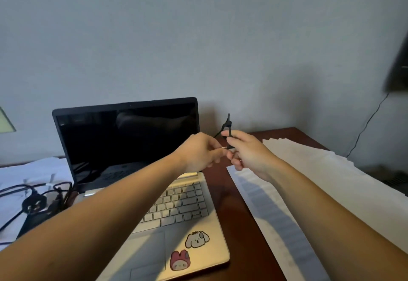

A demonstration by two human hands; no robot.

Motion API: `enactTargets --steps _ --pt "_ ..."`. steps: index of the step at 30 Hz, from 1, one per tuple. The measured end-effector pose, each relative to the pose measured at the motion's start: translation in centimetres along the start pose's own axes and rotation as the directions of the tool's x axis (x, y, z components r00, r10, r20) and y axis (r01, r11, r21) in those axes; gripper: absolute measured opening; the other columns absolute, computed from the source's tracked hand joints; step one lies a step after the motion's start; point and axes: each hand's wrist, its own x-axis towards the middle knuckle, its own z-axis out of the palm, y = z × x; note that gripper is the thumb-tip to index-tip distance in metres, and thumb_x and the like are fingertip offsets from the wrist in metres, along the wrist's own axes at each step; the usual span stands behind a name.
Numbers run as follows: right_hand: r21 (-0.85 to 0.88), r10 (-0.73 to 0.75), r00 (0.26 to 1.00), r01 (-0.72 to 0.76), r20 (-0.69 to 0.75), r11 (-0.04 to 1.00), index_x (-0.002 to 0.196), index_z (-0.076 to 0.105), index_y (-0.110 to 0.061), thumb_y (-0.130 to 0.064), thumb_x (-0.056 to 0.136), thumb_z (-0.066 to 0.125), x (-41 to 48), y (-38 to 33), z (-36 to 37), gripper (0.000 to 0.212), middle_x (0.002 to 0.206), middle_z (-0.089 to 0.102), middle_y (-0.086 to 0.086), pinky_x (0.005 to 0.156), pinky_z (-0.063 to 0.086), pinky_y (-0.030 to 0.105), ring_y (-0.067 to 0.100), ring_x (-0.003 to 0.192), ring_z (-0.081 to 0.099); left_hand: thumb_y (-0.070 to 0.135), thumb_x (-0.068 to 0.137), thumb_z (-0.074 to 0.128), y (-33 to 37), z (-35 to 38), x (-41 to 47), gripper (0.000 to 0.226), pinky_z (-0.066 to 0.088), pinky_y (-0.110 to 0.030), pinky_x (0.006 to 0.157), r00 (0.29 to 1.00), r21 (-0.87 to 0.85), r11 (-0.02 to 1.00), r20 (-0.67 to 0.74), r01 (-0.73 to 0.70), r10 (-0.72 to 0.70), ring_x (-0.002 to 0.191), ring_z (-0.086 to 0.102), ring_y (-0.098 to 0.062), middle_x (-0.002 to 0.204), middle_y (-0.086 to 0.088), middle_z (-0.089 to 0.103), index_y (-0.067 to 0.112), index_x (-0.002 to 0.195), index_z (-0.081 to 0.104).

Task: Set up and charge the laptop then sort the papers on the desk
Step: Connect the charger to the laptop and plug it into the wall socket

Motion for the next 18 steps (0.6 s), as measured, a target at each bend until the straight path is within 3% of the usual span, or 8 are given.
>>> enactTargets --steps 3,6,8,11,13,15,18 --pt "-0.082 0.005 0.999 -0.002 0.047 0.997 0.142 0.045 -0.028 -0.024 0.106 0.039 -0.3 0.9 0.0 0.036 0.067 0.060 0.006 0.048 0.037 0.028 0.016 0.051 0.044 0.033 0.099 0.064 -1.1 1.1 -0.6 0.025 0.058 -0.034 0.074 1.000 -0.053 0.999 -0.014 0.004 -0.004 0.067 0.067 -0.018 0.079 -0.002 0.075 0.019 0.082 0.076" --pt "-0.168 0.001 0.992 0.021 0.125 0.986 0.144 0.042 -0.031 -0.028 0.106 0.040 -0.1 2.2 0.0 0.038 0.067 0.062 0.003 0.049 0.039 0.029 0.015 0.053 0.046 0.029 0.097 0.068 -1.9 2.0 -0.7 0.017 0.054 -0.030 0.068 0.999 -0.087 0.996 -0.030 -0.030 0.028 0.065 0.061 -0.002 0.076 0.013 0.073 0.026 0.083 0.076" --pt "-0.297 -0.030 0.996 0.055 0.088 0.953 0.139 0.049 -0.028 -0.031 0.105 0.043 0.3 3.2 0.3 0.035 0.073 0.066 0.000 0.052 0.045 0.028 0.012 0.057 0.053 0.031 0.095 0.070 -2.2 2.6 -0.6 0.014 0.046 -0.022 0.070 0.996 0.027 0.999 -0.077 -0.045 0.047 0.067 0.059 0.006 0.070 0.021 0.067 0.031 0.082 0.075" --pt "-0.641 -0.338 0.935 0.196 -0.105 0.742 0.129 0.053 -0.025 -0.035 0.098 0.056 0.5 4.9 0.6 0.033 0.095 0.069 -0.004 0.072 0.054 0.030 0.013 0.081 0.063 0.038 0.095 0.069 -3.1 3.5 -0.5 0.014 0.052 -0.028 0.074 0.985 0.144 0.990 -0.173 0.011 0.014 0.076 0.064 -0.005 0.078 0.013 0.068 0.026 0.093 0.077" --pt "-0.717 -0.507 0.862 0.341 -0.019 0.608 0.132 0.048 -0.029 -0.024 0.097 0.058 0.3 5.7 0.5 0.038 0.100 0.065 -0.007 0.073 0.052 0.030 0.012 0.086 0.060 0.040 0.095 0.068 -4.0 4.1 -0.4 0.016 0.055 -0.031 0.075 0.979 0.181 0.983 -0.204 0.035 0.002 0.078 0.066 -0.010 0.081 0.009 0.070 0.026 0.096 0.077" --pt "-0.747 -0.515 0.851 0.409 0.104 0.525 0.140 0.045 -0.032 -0.015 0.096 0.054 0.3 6.5 0.4 0.047 0.113 0.061 -0.007 0.082 0.052 0.030 0.013 0.100 0.057 0.040 0.096 0.067 -4.7 4.4 -0.5 0.016 0.056 -0.032 0.075 0.977 0.186 0.982 -0.212 0.042 -0.002 0.078 0.066 -0.009 0.082 0.010 0.070 0.027 0.097 0.076" --pt "-0.786 -0.541 0.827 0.434 0.153 0.441 0.139 0.052 -0.027 -0.019 0.097 0.057 0.7 7.8 0.4 0.043 0.125 0.059 -0.006 0.090 0.048 0.029 0.015 0.113 0.052 0.039 0.095 0.068 -5.3 5.0 -0.7 0.015 0.056 -0.032 0.077 0.979 0.177 0.983 -0.202 0.049 -0.012 0.080 0.066 -0.008 0.083 0.011 0.070 0.027 0.095 0.076"
